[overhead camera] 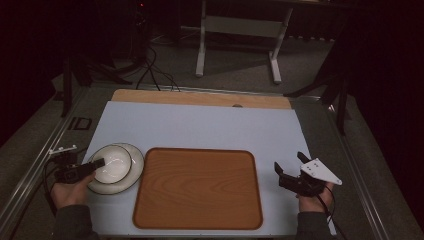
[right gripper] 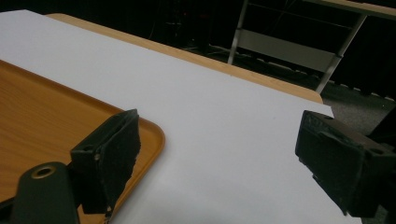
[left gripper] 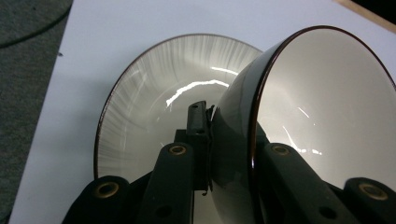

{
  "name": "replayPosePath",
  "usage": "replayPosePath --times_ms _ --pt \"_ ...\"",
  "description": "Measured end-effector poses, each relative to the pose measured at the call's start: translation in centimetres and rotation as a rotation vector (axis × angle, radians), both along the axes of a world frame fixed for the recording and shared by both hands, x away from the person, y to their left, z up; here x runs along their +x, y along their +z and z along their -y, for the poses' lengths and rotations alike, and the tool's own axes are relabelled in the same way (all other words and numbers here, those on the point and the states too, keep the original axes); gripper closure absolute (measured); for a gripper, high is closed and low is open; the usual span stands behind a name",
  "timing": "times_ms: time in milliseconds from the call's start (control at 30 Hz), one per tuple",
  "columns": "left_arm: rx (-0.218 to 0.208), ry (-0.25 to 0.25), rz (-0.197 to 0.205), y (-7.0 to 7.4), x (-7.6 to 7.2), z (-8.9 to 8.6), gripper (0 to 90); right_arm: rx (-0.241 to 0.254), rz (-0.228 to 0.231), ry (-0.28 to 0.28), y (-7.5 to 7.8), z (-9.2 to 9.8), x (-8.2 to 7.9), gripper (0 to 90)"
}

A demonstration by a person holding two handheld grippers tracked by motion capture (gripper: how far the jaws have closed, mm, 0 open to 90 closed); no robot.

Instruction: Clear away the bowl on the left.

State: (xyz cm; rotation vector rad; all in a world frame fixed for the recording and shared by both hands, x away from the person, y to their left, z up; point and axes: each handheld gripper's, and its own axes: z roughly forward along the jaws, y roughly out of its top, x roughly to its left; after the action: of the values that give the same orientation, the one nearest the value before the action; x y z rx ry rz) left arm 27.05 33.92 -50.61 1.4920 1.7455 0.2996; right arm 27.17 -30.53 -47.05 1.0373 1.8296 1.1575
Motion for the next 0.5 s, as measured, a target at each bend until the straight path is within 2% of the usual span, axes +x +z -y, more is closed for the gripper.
replayPosePath --times_ms 400,500 --pt "0.002 0.012 0.085 1.4 -0.7 0.5 81.0 0.005 0.009 -0.004 0.0 0.0 0.0 13.6" --pt "0.015 0.015 0.105 1.8 -0.8 0.6 81.0 0.008 0.010 -0.003 0.1 0.1 -0.1 13.6"
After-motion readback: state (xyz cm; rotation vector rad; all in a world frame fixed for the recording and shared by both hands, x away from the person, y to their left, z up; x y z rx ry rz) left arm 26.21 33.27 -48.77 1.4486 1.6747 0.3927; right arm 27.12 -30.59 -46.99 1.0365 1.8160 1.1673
